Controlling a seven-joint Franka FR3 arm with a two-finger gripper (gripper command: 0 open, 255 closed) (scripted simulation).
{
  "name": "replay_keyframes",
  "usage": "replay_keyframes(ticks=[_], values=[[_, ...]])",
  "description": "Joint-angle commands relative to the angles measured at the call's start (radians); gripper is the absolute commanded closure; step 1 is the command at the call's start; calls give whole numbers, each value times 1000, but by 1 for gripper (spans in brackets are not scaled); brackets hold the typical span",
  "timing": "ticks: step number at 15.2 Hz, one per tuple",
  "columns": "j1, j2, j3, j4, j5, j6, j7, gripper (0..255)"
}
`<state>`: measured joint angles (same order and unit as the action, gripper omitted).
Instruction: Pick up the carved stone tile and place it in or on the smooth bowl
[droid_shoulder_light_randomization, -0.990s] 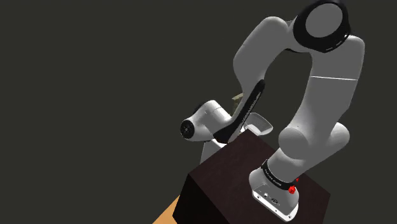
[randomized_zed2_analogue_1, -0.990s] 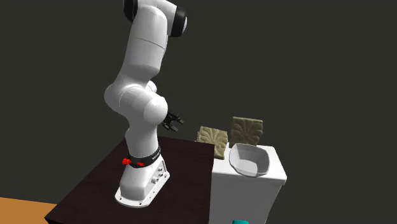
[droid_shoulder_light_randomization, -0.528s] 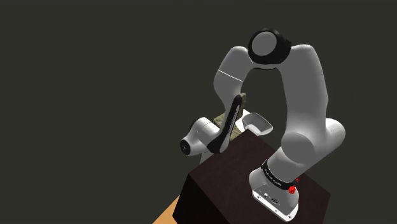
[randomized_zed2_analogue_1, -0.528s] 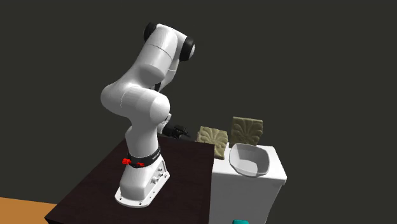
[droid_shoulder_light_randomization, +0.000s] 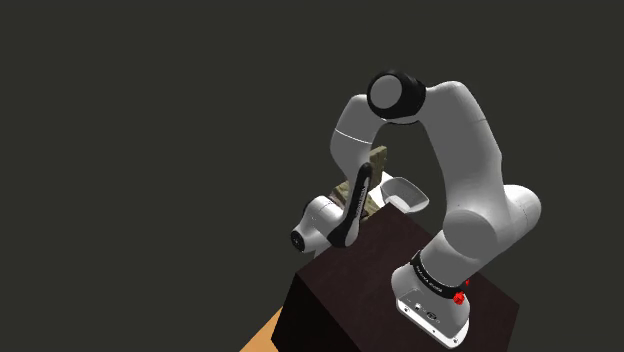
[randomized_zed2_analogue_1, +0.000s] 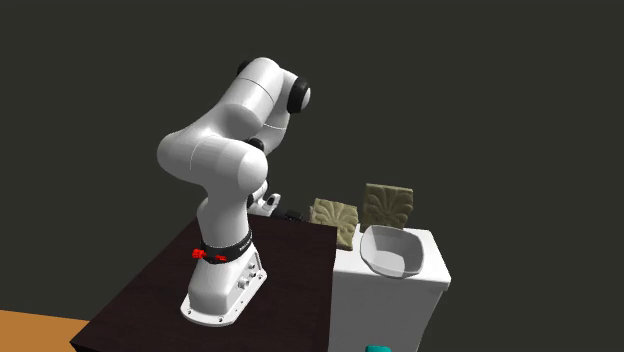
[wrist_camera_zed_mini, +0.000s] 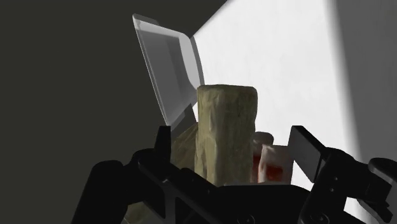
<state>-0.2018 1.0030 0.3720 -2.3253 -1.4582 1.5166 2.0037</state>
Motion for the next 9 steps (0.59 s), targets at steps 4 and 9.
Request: replay_keyframes(ticks=[4,9], values=[[-18,2,-32,-5,-39,19,1,0],[-16,2,-33,-5,-39,20,1,0]])
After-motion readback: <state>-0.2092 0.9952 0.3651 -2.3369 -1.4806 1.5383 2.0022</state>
